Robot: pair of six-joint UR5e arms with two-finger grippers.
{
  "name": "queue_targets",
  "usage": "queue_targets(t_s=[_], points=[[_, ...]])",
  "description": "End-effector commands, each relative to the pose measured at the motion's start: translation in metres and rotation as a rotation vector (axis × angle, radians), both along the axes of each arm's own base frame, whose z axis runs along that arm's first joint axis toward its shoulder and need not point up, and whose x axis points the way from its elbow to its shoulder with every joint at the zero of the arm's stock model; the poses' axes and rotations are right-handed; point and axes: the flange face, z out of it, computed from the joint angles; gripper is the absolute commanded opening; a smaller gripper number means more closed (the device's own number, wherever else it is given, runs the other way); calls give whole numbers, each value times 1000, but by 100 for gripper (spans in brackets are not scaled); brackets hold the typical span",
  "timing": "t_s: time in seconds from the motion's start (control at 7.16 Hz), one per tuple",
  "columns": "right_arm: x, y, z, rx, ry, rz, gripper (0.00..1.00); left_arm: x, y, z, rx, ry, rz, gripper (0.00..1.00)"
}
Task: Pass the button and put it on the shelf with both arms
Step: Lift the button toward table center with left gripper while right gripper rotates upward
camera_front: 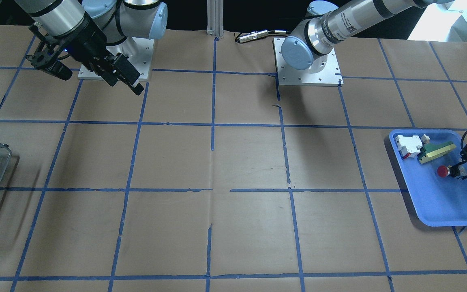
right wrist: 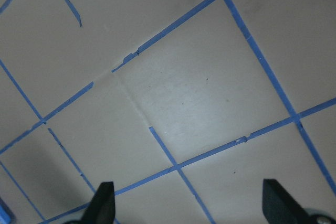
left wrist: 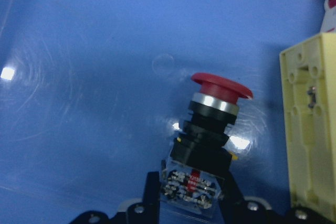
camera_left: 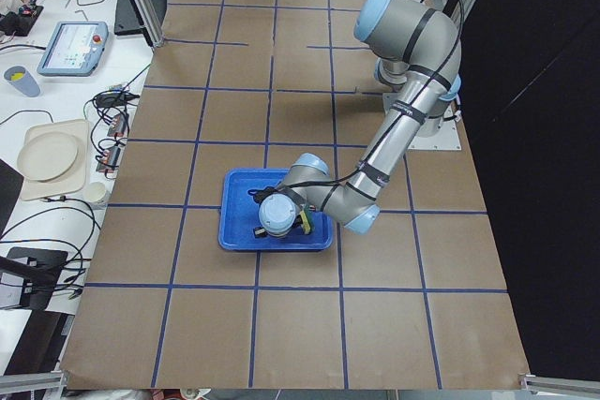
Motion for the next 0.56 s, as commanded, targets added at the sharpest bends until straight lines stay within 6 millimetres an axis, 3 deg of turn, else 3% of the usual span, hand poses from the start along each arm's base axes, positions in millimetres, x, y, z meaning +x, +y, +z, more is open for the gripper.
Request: queue_targets(t_s=[0.0,0.28,0.42], points=[[-20,-1,-2,94,-160,-125,100,-5,-1,26,-17,26,12,19],[-21,-1,-3,109,-203,-142,100,-44,3,101,6,50,17,18],[-21,-1,-3,111,-205,-142,100,-77,-2,133,8,51,-19,18]])
